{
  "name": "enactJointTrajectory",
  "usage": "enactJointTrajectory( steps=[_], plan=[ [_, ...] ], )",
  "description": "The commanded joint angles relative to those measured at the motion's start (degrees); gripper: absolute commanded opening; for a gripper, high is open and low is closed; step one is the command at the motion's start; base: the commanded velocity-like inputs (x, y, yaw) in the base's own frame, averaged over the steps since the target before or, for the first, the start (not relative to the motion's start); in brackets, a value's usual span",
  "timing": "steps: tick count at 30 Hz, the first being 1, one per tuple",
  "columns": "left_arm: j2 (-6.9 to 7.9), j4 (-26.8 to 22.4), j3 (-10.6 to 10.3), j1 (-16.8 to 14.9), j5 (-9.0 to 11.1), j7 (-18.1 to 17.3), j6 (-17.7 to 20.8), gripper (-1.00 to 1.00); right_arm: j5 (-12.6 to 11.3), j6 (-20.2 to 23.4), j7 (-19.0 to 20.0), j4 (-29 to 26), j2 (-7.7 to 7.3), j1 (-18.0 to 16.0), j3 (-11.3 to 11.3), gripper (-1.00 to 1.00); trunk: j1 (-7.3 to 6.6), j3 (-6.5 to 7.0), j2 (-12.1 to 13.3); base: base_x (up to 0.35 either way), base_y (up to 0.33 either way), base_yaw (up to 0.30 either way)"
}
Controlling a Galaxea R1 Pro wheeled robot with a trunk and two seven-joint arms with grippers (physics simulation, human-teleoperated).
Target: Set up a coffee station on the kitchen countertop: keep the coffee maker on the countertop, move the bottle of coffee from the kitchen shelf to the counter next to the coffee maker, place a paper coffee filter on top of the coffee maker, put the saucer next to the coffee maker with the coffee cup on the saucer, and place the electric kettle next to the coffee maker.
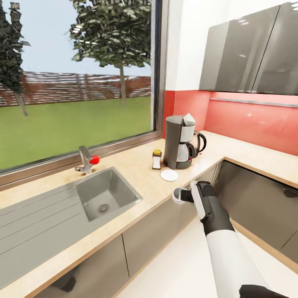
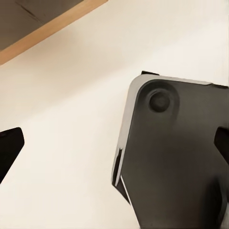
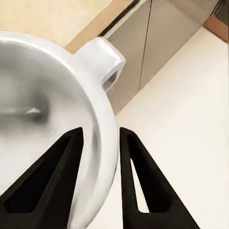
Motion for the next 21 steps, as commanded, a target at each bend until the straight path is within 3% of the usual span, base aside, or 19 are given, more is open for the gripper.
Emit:
enactJointTrajectory(
  steps=[1,4,12,17,21],
  plan=[
    [0.00,-0.1,0.2,0.0,0.0,0.0,0.0,1.00,-0.3,0.2,-0.5,0.1,0.25,-0.8,-0.1,-1.00,0.06,-0.12,-0.1,0.245,-0.234,0.000],
    [0.00,0.3,0.2,0.1,0.0,0.0,0.0,1.00,-0.2,0.2,-1.2,0.5,0.51,-2.2,-0.1,-1.00,0.06,-0.12,-0.1,0.245,-0.234,0.000],
    [0.00,2.6,0.2,0.1,0.1,0.1,0.1,1.00,-0.4,0.2,-8.9,0.8,0.51,-5.3,-0.2,-1.00,0.06,-0.12,-0.1,0.227,-0.217,0.000],
    [0.00,2.8,0.3,0.2,0.1,0.5,0.1,1.00,-0.5,0.2,-9.1,0.7,0.51,-6.0,-0.2,-1.00,0.06,-0.12,-0.1,0.034,-0.033,0.000],
    [-0.13,2.9,0.1,0.3,0.2,1.7,0.1,1.00,-5.6,0.2,-9.0,0.6,0.51,-6.1,-0.1,-1.00,0.06,-0.12,-0.1,0.180,0.144,0.000]
  ],
)
